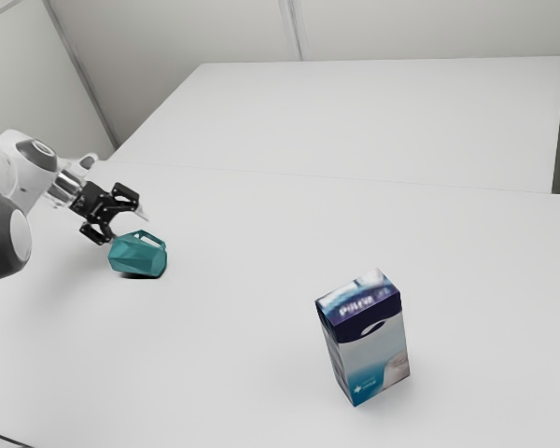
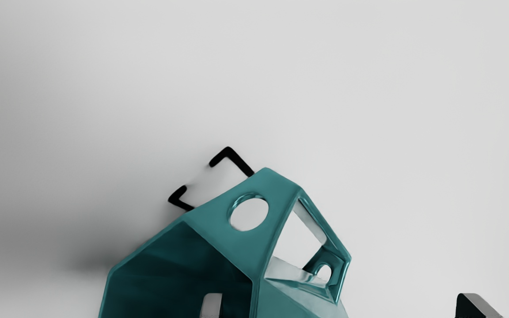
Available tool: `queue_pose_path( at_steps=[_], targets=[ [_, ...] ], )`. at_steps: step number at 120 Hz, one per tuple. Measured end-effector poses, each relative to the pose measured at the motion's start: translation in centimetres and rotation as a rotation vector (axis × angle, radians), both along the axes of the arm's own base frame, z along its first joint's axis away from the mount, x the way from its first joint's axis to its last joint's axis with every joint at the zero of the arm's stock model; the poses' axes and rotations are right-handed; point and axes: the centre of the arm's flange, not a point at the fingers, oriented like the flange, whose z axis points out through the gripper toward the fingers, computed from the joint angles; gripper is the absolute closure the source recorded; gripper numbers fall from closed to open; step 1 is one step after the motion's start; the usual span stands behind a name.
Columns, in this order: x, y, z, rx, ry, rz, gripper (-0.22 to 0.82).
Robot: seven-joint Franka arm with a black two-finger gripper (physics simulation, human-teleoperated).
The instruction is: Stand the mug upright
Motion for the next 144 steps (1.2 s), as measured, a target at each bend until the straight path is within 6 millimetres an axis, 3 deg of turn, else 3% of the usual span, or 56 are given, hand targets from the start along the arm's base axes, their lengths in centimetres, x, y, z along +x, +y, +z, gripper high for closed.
queue_pose_path(
  at_steps=[18,33,64,88,106,118,133,144],
  targets=[
    [0.3,-0.5,0.1,-0.014,-0.018,-0.007,0.44],
    [0.7,-1.4,0.1,-0.023,-0.027,-0.026,0.62],
    [1.7,-4.0,0.5,-0.031,-0.03,-0.078,0.74],
    [2.4,-7.0,4.7,0.092,-0.026,-0.205,0.77],
    [3.8,-12.9,8.8,0.324,-0.011,-0.396,0.78],
    [3.2,-17.3,10.7,0.487,0.006,-0.487,0.78],
    [0.7,-22.8,10.8,0.629,0.017,-0.536,0.78],
    [-0.5,-25.2,10.8,0.685,0.011,-0.514,0.78]
  ],
)
